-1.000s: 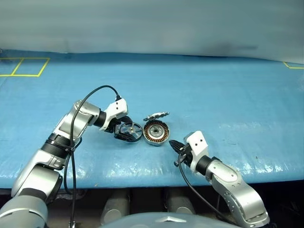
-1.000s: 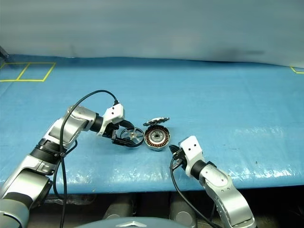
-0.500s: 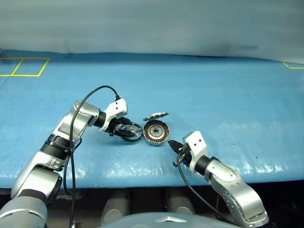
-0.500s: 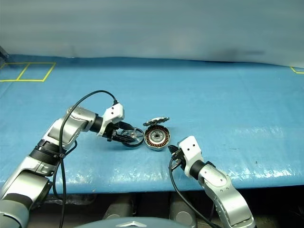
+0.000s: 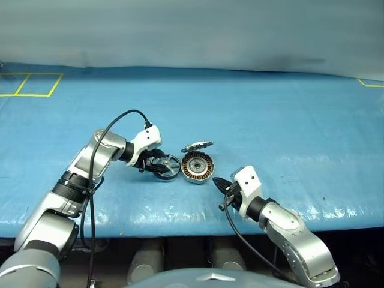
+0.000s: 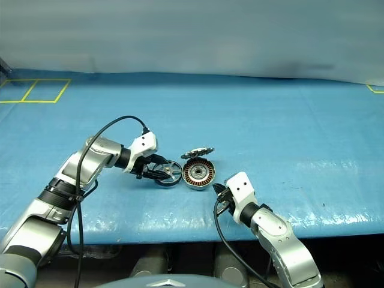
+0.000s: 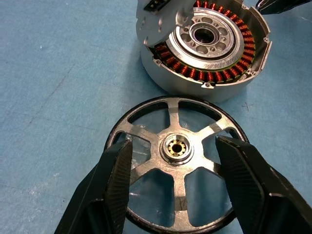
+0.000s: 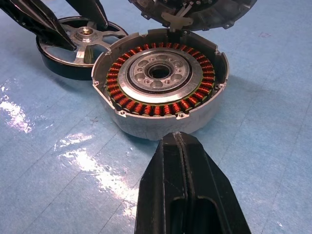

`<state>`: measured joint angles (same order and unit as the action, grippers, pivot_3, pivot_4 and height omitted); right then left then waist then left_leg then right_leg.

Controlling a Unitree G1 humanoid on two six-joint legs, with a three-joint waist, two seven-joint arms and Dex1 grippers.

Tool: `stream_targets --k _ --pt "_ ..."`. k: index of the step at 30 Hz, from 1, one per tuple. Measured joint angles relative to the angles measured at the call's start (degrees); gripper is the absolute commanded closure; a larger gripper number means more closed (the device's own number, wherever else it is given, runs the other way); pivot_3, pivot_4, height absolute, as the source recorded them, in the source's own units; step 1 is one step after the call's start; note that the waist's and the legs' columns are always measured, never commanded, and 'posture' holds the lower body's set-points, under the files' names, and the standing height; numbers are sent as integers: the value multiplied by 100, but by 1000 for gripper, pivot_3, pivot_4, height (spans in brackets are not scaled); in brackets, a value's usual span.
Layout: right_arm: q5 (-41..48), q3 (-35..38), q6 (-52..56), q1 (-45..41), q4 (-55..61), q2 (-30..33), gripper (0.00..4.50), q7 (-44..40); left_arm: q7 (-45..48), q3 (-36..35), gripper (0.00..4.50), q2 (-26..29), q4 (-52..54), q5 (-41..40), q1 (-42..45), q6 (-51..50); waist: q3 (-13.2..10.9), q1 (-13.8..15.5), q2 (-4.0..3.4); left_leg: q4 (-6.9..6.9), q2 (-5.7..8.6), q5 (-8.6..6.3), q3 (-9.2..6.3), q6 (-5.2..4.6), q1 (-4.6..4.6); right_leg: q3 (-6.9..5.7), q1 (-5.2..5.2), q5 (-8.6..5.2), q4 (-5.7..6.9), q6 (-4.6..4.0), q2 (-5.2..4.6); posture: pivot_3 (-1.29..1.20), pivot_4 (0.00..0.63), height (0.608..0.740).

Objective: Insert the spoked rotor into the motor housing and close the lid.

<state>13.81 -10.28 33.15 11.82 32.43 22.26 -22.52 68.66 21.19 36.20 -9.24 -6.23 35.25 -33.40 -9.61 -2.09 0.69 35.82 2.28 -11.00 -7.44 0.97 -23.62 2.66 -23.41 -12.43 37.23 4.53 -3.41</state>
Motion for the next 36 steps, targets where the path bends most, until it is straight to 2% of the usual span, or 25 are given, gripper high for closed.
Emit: stream_targets --k 18,21,23,26,28,36 --pt "0 -2 5 -2 0 -2 4500 30 344 233 1558 113 -61 171 -48 256 2 -3 -1 4 0 0 1 0 4 2 3 -6 5 -11 0 0 150 740" --pt "0 -3 5 0 0 -3 4500 45 344 220 2094 114 -62 175 -45 259 3 -1 -2 4 0 0 1 0 4 2 3 -7 6 -11 0 0 150 740" --pt "-1 -3 6 0 0 -4 4500 48 381 175 2653 128 -59 169 -35 257 6 3 -5 5 1 0 1 0 5 2 6 -7 6 -12 -1 0 150 740" --pt "-1 -10 6 -9 1 -4 4500 51 411 157 2856 179 5 123 -41 250 10 14 -10 8 2 1 1 -2 8 2 12 -7 6 -11 -2 0 150 740" --pt "-2 -12 6 -11 1 -4 4500 52 439 102 3166 265 78 108 -65 239 10 10 -10 9 2 2 1 -4 9 3 12 -7 6 -11 -2 0 150 740" --pt "0 -9 6 -23 2 5 4500 43 652 51 3199 984 732 121 -335 246 8 -6 -10 -1 0 2 2 -4 2 4 -4 -9 7 -16 -1 0 150 740"
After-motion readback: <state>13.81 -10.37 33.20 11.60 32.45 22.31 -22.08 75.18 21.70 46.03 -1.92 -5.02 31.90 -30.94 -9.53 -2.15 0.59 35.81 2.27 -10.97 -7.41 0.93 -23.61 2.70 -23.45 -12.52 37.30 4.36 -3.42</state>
